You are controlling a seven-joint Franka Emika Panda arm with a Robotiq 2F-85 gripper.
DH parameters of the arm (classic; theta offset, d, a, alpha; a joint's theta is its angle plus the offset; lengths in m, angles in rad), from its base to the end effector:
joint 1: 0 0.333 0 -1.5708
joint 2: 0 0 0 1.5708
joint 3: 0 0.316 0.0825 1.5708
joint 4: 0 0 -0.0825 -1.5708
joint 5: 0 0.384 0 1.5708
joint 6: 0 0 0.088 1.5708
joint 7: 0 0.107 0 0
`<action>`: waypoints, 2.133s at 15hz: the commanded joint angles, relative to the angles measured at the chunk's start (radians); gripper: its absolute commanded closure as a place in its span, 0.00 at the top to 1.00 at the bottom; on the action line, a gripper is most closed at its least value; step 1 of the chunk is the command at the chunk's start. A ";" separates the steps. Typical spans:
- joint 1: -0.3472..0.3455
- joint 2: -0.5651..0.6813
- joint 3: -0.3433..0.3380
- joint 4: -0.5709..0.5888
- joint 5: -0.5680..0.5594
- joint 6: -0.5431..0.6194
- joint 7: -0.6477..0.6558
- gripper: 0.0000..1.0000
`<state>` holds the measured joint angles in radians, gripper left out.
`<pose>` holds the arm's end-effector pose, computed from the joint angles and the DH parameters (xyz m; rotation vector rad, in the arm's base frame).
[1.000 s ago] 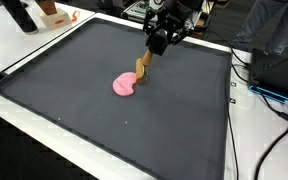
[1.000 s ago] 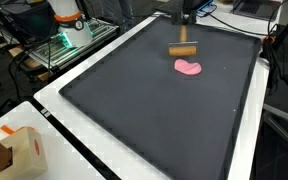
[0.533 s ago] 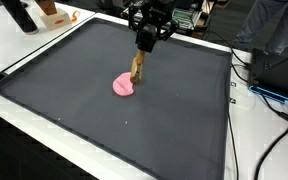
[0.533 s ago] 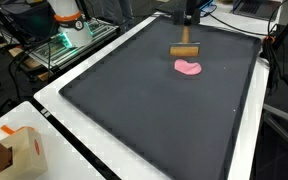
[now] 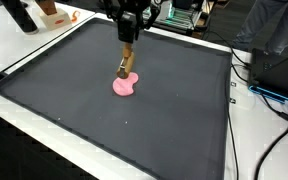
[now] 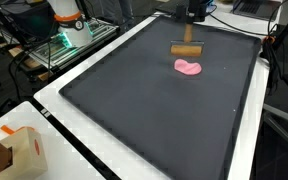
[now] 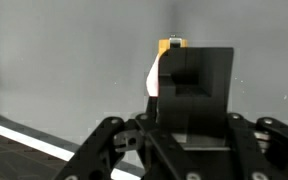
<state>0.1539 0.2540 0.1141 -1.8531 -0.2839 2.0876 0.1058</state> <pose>0.6009 0.1467 0.3864 2.8921 0.4397 0.0359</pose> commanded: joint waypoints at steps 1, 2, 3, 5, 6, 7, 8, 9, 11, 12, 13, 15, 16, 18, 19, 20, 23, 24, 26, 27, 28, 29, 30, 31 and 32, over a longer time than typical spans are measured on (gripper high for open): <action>-0.024 0.004 -0.012 0.054 0.057 -0.058 -0.079 0.24; -0.030 0.005 -0.014 0.062 0.064 -0.060 -0.103 0.24; -0.038 0.006 -0.015 0.073 0.078 -0.069 -0.126 0.24; -0.047 0.007 -0.020 0.094 0.086 -0.094 -0.156 0.24; -0.052 0.004 -0.019 0.101 0.092 -0.096 -0.174 0.24; -0.055 0.004 -0.020 0.110 0.095 -0.105 -0.185 0.24; -0.056 0.005 -0.021 0.120 0.096 -0.117 -0.189 0.24; -0.054 0.005 -0.023 0.132 0.090 -0.140 -0.189 0.24; -0.047 0.003 -0.025 0.111 0.068 -0.110 -0.162 0.49; -0.047 0.003 -0.025 0.120 0.068 -0.122 -0.162 0.49; -0.047 0.003 -0.025 0.126 0.068 -0.128 -0.163 0.49; -0.047 0.004 -0.025 0.127 0.068 -0.129 -0.163 0.49; -0.047 0.004 -0.025 0.127 0.068 -0.129 -0.163 0.49; -0.047 0.005 -0.025 0.127 0.068 -0.129 -0.163 0.24; -0.045 0.006 -0.026 0.128 0.056 -0.144 -0.173 0.24; -0.045 0.009 -0.023 0.127 0.053 -0.140 -0.191 0.24; -0.041 0.018 -0.006 0.117 0.026 -0.096 -0.325 0.24; -0.038 0.023 -0.002 0.117 0.016 -0.087 -0.364 0.24; -0.035 0.029 0.011 0.110 0.014 -0.044 -0.449 0.24; -0.034 0.033 0.017 0.108 0.010 -0.026 -0.490 0.24; -0.031 0.037 0.021 0.104 -0.003 -0.006 -0.527 0.24; -0.031 0.042 0.027 0.100 -0.010 0.016 -0.567 0.24; -0.031 0.046 0.033 0.097 -0.016 0.035 -0.610 0.24; -0.030 0.051 0.038 0.093 -0.027 0.050 -0.649 0.24; -0.028 0.056 0.040 0.089 -0.048 0.068 -0.683 0.24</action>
<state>0.1248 0.3117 0.1435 -1.7376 -0.2836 2.1026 -0.4788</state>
